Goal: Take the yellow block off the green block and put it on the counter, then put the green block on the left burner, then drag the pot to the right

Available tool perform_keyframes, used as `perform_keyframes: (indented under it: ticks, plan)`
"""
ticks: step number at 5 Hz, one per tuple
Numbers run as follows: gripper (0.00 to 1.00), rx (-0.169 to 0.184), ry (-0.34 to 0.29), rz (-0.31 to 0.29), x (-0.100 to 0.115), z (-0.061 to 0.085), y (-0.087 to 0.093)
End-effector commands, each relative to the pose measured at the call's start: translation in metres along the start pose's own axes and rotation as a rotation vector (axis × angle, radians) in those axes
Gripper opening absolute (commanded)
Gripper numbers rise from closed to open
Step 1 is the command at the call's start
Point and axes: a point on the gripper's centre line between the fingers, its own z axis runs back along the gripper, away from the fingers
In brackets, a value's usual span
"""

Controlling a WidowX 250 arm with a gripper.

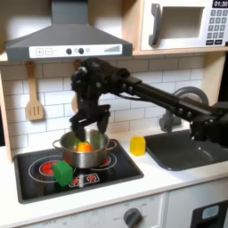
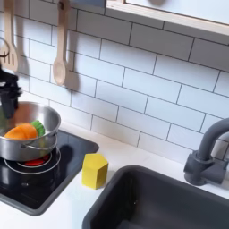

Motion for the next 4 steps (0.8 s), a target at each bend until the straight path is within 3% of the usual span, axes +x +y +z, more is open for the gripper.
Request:
perform_keyframes:
  ticks: [1,3,4]
  plan:
    - [1.0,-0.02,0.06,-0.038,-0.006,-0.03,-0.026]
    - [1.0,0.028,0.066,-0.009,-0.001,-0.032,-0.012]
    - [1.0,0.039,0.059,0.0,0.013,-0.032,-0.005]
